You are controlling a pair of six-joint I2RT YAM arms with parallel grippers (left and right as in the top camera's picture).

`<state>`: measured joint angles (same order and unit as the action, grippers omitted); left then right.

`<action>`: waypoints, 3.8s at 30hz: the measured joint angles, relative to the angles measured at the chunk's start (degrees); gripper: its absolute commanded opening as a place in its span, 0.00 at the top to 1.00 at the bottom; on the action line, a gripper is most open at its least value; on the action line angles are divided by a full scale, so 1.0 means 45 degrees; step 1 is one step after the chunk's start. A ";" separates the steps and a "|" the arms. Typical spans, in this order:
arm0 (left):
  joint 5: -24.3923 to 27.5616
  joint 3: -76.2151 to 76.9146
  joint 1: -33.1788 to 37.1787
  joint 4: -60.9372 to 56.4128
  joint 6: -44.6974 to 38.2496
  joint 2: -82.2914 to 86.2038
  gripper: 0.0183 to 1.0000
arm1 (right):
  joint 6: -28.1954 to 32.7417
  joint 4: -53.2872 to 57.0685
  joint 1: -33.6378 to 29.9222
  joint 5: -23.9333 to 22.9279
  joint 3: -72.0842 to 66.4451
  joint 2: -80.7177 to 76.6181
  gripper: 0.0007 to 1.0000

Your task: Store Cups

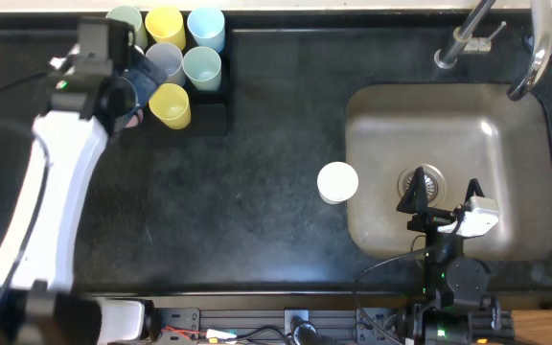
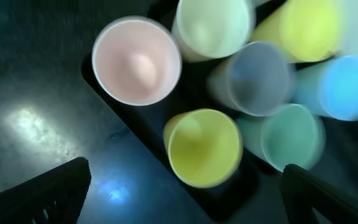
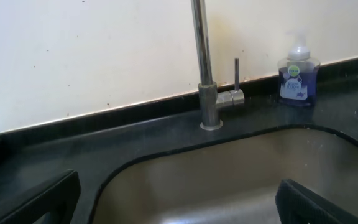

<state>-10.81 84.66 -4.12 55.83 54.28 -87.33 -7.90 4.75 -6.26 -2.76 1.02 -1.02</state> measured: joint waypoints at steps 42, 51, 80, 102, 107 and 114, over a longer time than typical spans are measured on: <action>0.4478 -1.8710 0.0282 -1.1642 -1.4061 1.9079 0.00 | 0.0000 -0.0005 0.0000 -0.0005 0.0000 0.0000 0.00; 0.4605 -1.8710 0.0282 -1.1638 -1.4120 1.9215 0.00 | 0.0000 -0.0005 0.0000 0.0000 0.0000 0.0000 0.00; 0.4605 -1.8710 0.0282 -1.1638 -1.4120 1.9215 0.00 | 0.0005 -0.0005 0.0000 -0.0010 0.0000 0.0000 0.00; 0.4707 -1.8710 0.0282 -1.1633 -1.4163 1.9215 0.00 | -0.0165 1.2429 0.0471 0.0228 1.3522 -0.9112 0.00; 0.4745 -1.8710 0.0282 -1.1638 -1.4163 1.9215 0.00 | 0.0476 1.5295 0.2137 -0.0257 1.6232 -1.3551 0.00; 0.4741 -1.8710 0.0282 -1.1638 -1.4163 1.9215 0.00 | 0.2555 1.6548 0.4561 -0.0801 1.6728 -1.6592 0.00</action>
<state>10.52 0.47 -2.85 3.46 -9.45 -0.86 3.60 79.22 14.26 -6.37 76.29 -75.68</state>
